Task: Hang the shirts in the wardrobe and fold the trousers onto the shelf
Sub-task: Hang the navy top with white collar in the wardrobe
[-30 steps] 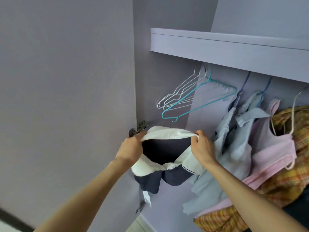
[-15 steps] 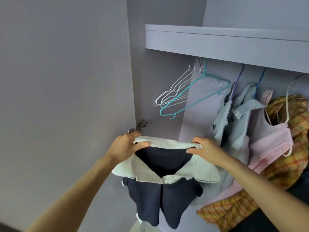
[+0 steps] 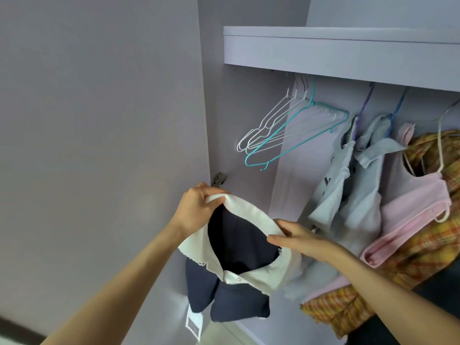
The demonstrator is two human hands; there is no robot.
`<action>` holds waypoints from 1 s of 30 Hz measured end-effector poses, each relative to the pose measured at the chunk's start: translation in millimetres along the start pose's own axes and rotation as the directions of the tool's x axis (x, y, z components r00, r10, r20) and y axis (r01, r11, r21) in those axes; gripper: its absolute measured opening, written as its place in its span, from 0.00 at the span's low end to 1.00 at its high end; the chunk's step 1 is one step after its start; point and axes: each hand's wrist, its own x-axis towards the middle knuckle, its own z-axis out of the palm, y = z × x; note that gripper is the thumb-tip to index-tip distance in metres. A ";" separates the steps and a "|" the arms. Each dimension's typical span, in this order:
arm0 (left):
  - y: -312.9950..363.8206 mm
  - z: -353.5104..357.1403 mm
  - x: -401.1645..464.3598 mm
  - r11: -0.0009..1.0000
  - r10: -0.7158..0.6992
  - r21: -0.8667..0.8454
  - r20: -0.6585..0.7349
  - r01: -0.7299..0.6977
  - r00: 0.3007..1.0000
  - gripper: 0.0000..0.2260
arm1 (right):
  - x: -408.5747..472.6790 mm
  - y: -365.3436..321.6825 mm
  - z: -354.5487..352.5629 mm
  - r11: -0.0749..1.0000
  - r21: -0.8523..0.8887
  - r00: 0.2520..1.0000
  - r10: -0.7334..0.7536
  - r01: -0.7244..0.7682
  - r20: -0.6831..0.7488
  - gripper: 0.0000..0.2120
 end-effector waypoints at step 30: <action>-13.7 8.2 38.0 0.859 0.057 0.495 -0.342 0.128 0.938 0.13 | 163.4 -109.7 -59.2 0.693 0.712 0.823 0.339 0.110 -0.457 0.08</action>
